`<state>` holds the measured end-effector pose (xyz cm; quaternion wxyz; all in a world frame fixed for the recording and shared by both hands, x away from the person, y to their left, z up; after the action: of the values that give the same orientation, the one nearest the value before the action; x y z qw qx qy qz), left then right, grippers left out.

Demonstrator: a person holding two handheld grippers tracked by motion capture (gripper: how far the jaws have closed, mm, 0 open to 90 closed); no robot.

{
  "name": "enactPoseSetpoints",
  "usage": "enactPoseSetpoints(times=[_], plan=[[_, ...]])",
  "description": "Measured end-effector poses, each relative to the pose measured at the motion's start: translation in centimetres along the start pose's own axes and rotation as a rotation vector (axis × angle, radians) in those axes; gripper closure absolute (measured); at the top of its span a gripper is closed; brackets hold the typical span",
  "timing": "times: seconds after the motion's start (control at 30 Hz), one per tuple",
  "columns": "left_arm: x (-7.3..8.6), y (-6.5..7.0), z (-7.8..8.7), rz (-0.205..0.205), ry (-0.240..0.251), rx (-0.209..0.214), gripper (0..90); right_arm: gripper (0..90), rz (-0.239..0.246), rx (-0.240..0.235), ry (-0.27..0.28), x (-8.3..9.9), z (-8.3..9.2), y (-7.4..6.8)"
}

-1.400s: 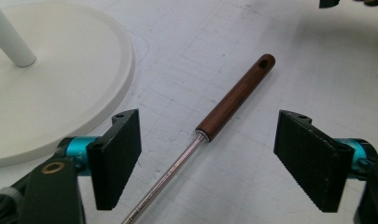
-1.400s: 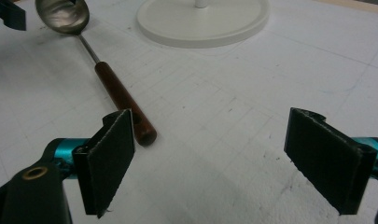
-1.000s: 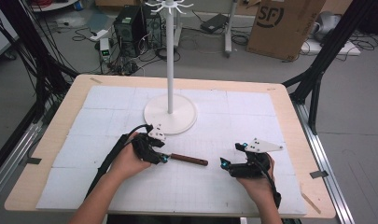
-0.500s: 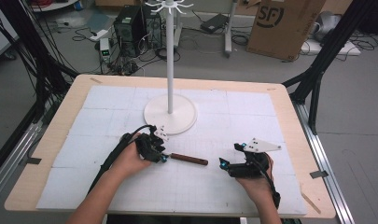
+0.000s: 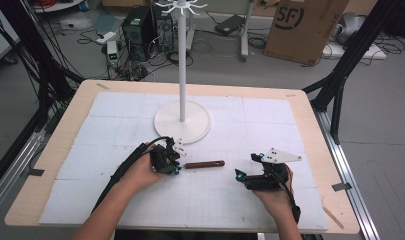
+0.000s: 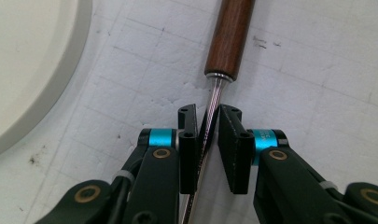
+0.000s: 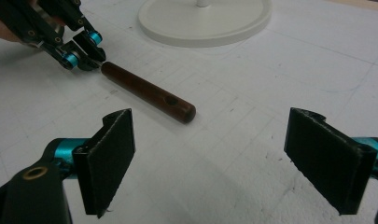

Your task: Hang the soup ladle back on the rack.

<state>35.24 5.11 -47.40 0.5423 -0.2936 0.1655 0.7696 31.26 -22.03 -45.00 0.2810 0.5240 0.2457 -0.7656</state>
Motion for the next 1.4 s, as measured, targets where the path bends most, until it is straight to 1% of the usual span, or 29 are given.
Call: enactPoseSetpoints(times=[0.03, 0.1, 0.2, 0.27, 0.3, 0.33, 0.4, 0.47, 0.5, 0.53, 0.57, 0.6, 0.67, 0.73, 0.77, 0.8, 0.87, 0.9, 0.97, 1.03, 1.13, 1.17, 1.27, 1.3, 1.4], plan=[[0.0, 0.0, 0.0, 0.004, 0.0, 0.002, 79.2, 15.0, 0.0, 0.0, 0.0, 0.0, 0.0, 0.0], [0.0, 0.1, 0.0, 0.005, -0.007, 0.008, 83.7, 15.0, 0.002, 0.0, 0.0, 0.0, 0.0, 0.0], [-0.1, 0.1, 0.0, 0.018, -0.014, 0.006, 83.5, 15.0, -0.002, 0.0, -0.001, 0.0, 0.0, 0.0], [-0.2, 0.0, -0.1, 0.008, -0.013, 0.007, 82.1, 15.1, 0.003, -0.001, -0.002, 0.0, -0.1, 0.0], [-0.2, -0.1, -0.1, 0.013, -0.007, -0.01, 78.8, 15.0, 0.004, -0.001, -0.004, 0.0, -0.1, 0.0], [-0.2, -0.3, -0.1, 0.021, -0.009, -0.015, 72.5, 15.0, 0.004, -0.002, -0.003, 0.0, -0.1, 0.0], [-0.3, -0.4, -0.1, 0.03, -0.015, -0.004, 71.8, 15.0, 0.001, -0.003, -0.004, 0.1, -0.1, 0.0], [-0.6, -0.3, -0.2, 0.02, -0.017, -0.023, 73.2, 15.0, 0.001, 0.007, -0.004, 0.0, -0.1, 0.0], [-0.7, -0.2, -0.4, 0.01, -0.028, -0.025, 73.9, 15.0, 0.002, 0.01, -0.001, 0.0, 0.0, 0.1], [-0.9, -0.1, -0.5, 0.008, -0.037, -0.024, 74.4, 15.0, -0.009, 0.01, 0.002, 0.0, 0.0, 0.1], [-1.0, -0.1, -0.5, 0.006, -0.046, -0.022, 75.7, 15.0, -0.006, 0.01, 0.002, 0.0, 0.1, 0.2], [-1.1, -0.1, -0.6, 0.01, -0.052, -0.016, 76.3, 15.0, -0.005, 0.014, 0.006, -0.1, 0.2, 0.3], [-1.3, -0.1, -0.7, 0.024, -0.049, 0.006, 78.4, 15.0, -0.007, 0.011, 0.003, 0.0, 0.2, 0.3], [-1.5, -0.1, -1.0, 0.025, -0.073, 0.007, 78.9, 15.0, -0.009, 0.009, 0.002, 0.0, 0.1, 0.2], [-1.6, 0.0, -1.0, 0.025, -0.084, 0.007, 78.8, 15.0, -0.003, 0.008, 0.002, 0.0, 0.1, 0.2], [-1.7, 0.0, -1.1, 0.011, -0.104, 0.003, 78.7, 15.0, -0.008, 0.008, 0.0, 0.0, 0.0, 0.1], [-1.9, 0.1, -1.2, 0.003, -0.131, -0.001, 78.5, 15.0, 0.0, 0.007, -0.001, 0.0, 0.0, 0.1], [-1.9, 0.1, -1.2, 0.014, -0.135, -0.002, 78.5, 15.0, 0.003, 0.004, 0.0, 0.0, 0.0, 0.1], [-1.9, 0.0, -1.2, 0.018, -0.139, 0.005, 78.7, 15.0, -0.002, 0.007, 0.001, 0.0, 0.1, 0.0], [-1.9, -0.1, -1.3, 0.028, -0.133, 0.009, 78.8, 15.0, -0.002, 0.007, 0.003, 0.0, 0.1, 0.0], [-1.9, 0.0, -1.2, 0.025, -0.135, 0.004, 80.4, 15.0, 0.001, 0.006, -0.003, 0.0, 0.0, 0.0], [-1.9, 0.1, -1.3, 0.02, -0.135, -0.004, 82.5, 15.0, -0.001, 0.007, -0.003, 0.0, 0.0, 0.0], [-1.9, 0.5, -1.2, -0.002, -0.134, -0.03, 83.3, 15.0, 0.0, 0.005, -0.002, 0.0, 0.1, 0.1], [-1.9, 0.5, -1.1, -0.015, -0.132, -0.035, 83.6, 15.0, -0.002, 0.005, 0.0, 0.0, 0.1, 0.1], [-1.7, 0.7, -1.0, -0.024, -0.103, -0.042, 84.0, 15.0, -0.003, 0.007, 0.002, 0.0, 0.2, 0.1]])
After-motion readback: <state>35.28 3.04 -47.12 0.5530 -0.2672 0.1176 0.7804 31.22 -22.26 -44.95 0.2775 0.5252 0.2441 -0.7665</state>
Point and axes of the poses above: each handheld gripper's, and its own axes: z roughly backward along the jaws, x roughly out of its underside, y roughly to its right, the point moved 6 cm from there along -z, roughly forward along the jaws, and after that the axes turned 11 degrees about y, right-handed, at the moved point
